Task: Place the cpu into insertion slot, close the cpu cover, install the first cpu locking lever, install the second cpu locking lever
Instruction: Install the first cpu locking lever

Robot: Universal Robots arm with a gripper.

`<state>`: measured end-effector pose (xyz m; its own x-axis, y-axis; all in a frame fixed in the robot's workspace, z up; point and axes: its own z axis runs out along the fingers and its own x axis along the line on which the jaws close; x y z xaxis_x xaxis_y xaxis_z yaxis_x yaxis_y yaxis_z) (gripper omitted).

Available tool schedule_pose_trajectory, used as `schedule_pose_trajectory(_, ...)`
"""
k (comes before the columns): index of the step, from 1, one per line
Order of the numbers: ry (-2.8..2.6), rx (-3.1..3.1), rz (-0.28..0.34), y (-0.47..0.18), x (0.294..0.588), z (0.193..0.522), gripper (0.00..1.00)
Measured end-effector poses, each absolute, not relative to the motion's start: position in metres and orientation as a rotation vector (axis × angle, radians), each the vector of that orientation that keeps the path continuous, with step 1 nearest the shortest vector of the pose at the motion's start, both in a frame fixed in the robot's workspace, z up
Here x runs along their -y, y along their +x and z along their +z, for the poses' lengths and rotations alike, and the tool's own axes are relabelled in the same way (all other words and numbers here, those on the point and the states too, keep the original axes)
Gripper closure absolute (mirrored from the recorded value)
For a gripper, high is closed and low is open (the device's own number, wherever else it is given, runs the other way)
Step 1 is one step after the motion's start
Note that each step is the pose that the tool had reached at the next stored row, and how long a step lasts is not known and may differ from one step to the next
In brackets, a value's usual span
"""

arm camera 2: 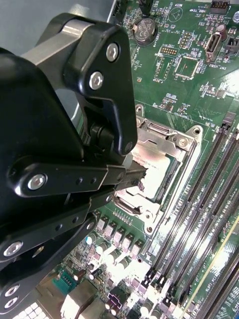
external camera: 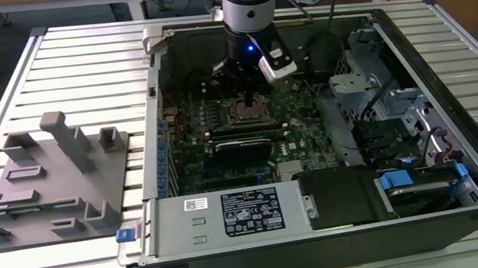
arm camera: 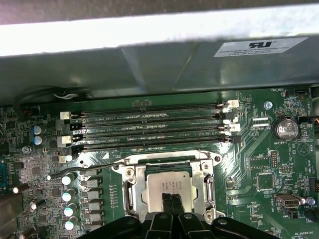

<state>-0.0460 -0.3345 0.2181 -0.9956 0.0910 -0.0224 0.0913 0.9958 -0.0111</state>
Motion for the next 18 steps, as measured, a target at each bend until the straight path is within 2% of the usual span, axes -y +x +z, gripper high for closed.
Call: schedule_pose_trajectory(18, 0.142, -3.116, -0.019, -0.046, 0.335, 0.241, 0.89)
